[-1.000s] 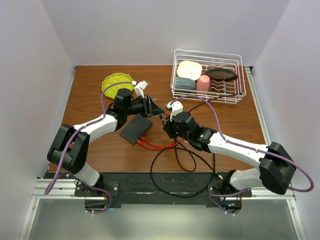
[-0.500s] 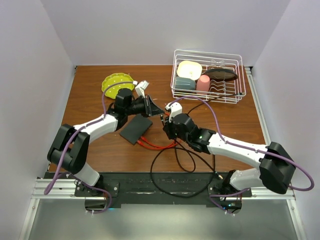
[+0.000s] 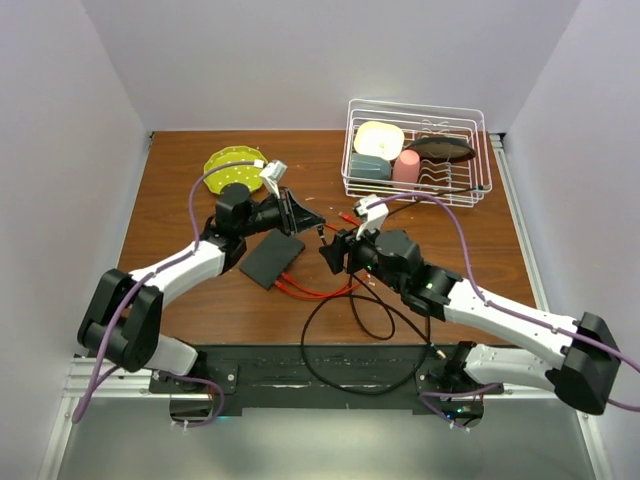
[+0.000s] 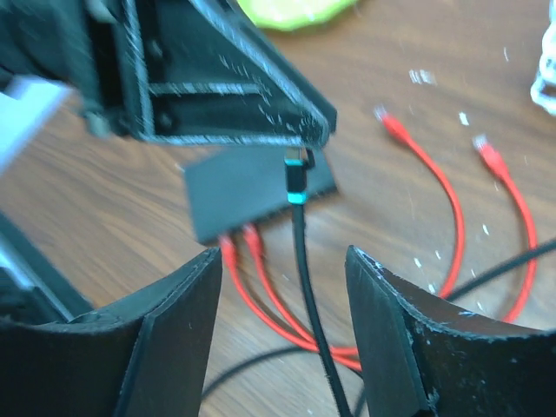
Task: Insert the plug into the switch port
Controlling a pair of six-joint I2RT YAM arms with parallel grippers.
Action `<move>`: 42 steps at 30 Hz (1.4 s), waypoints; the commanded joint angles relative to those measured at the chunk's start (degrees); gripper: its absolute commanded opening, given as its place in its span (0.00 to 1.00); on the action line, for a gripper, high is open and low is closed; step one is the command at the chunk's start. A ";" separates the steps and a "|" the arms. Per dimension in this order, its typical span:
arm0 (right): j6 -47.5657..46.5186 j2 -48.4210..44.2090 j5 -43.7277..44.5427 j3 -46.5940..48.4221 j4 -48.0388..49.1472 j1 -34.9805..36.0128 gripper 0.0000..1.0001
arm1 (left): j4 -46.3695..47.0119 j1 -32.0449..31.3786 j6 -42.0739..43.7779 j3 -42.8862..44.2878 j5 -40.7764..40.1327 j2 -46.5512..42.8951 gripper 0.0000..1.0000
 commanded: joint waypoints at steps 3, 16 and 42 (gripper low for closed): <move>-0.73 -5.38 -6.55 -1.43 6.61 -0.01 0.61 | 13.33 0.43 3.79 -5.51 2.28 -7.37 0.00; 0.76 -8.46 -19.73 -1.52 11.43 -3.70 0.59 | 26.34 0.52 5.56 -11.07 10.27 -18.27 0.00; 4.19 -4.59 -27.91 -3.89 22.87 -3.79 0.25 | 37.25 0.43 -0.42 -12.38 15.11 -19.15 0.00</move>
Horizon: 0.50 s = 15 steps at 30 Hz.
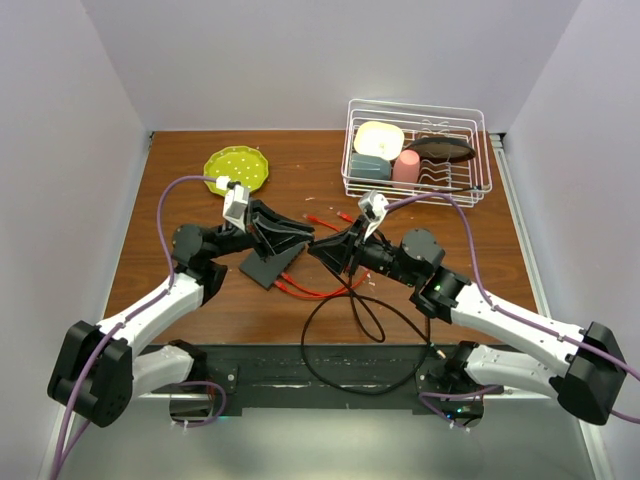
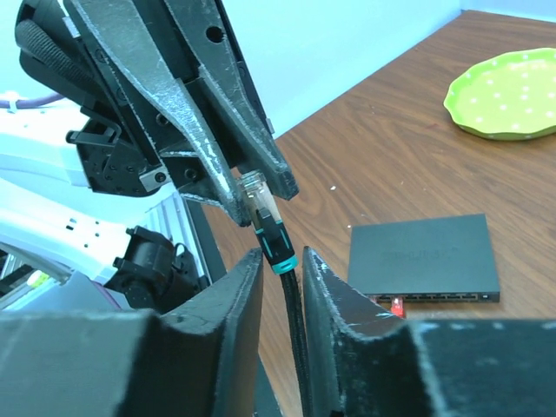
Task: Insert the plug into the switch port
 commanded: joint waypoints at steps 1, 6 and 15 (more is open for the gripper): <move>0.21 -0.35 -1.16 -0.87 3.66 -0.23 0.24 | 3.55 0.27 -0.75 0.23 0.78 -1.23 0.00; 0.21 -1.75 -0.19 -2.10 3.30 -0.32 0.24 | 3.55 0.27 -0.84 -0.12 0.51 -1.84 0.00; -0.14 -2.37 0.51 -2.28 2.16 -0.32 0.35 | 3.02 0.19 -0.75 -0.30 -0.01 -2.99 0.00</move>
